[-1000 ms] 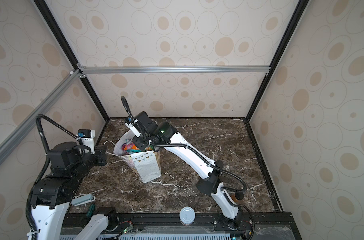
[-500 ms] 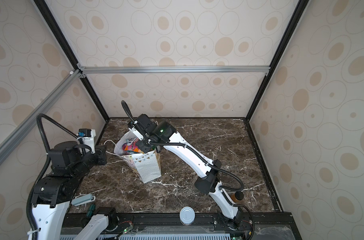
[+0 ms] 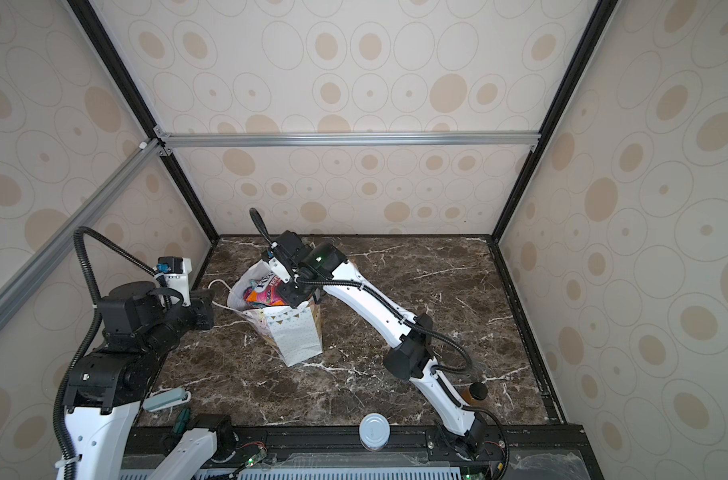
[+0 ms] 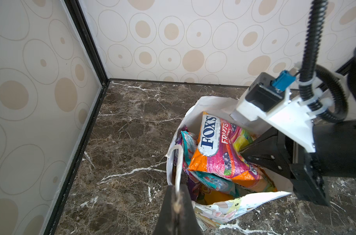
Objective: Place the snacks into the paper bag
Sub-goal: 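Open the right gripper and push the pink packet down into the bag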
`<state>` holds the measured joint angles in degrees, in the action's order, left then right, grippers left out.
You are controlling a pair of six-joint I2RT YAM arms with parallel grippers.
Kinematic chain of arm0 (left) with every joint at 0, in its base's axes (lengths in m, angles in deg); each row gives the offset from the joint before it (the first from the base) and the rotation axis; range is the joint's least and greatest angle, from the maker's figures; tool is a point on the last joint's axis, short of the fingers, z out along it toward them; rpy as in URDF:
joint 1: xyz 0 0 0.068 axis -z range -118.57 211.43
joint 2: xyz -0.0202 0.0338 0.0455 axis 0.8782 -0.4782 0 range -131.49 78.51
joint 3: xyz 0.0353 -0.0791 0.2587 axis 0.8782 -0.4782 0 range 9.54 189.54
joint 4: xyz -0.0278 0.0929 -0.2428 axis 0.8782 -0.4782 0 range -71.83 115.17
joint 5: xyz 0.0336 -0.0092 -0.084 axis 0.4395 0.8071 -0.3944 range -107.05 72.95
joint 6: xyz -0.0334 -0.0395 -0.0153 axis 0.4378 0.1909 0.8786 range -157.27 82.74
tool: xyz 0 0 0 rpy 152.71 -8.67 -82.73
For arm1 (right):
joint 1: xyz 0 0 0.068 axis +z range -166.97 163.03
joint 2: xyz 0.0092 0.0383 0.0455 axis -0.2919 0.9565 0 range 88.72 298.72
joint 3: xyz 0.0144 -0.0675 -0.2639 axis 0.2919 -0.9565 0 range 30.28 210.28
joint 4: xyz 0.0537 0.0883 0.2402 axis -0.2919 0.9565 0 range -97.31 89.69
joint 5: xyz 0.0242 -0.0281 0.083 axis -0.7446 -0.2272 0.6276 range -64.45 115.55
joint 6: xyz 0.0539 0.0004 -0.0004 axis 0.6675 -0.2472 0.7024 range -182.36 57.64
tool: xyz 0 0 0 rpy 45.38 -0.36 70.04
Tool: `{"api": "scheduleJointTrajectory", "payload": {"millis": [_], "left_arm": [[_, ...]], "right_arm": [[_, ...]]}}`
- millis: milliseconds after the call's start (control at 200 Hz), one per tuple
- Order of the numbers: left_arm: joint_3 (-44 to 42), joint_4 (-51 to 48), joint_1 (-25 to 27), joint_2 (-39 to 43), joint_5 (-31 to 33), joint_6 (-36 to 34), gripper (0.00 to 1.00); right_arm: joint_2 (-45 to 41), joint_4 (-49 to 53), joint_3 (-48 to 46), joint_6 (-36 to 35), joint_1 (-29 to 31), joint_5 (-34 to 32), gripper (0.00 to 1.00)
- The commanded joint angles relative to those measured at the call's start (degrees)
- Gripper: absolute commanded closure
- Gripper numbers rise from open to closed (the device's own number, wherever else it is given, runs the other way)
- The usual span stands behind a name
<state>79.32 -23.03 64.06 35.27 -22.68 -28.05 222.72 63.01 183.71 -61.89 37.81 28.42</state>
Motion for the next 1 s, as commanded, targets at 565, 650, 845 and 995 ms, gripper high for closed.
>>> {"api": "scheduleJointTrajectory", "payload": {"millis": [565,650,845,995], "left_arm": [[3.1,2.6,0.0,-0.1,0.3,-0.7,1.0],[3.2,2.6,-0.1,-0.2,0.2,-0.7,1.0],[3.6,2.4,0.0,-0.3,0.4,-0.9,1.0],[3.2,2.5,0.0,-0.3,0.3,-0.8,1.0]], "right_arm": [[-9.7,-8.2,-1.5,-2.9,1.7,-2.0,0.96],[-9.8,-10.4,-2.1,-2.9,1.8,0.0,0.95],[-6.4,-11.0,-1.4,-2.5,1.8,7.1,0.96],[-3.9,-10.0,-1.4,-2.9,1.7,7.7,1.0]]}}
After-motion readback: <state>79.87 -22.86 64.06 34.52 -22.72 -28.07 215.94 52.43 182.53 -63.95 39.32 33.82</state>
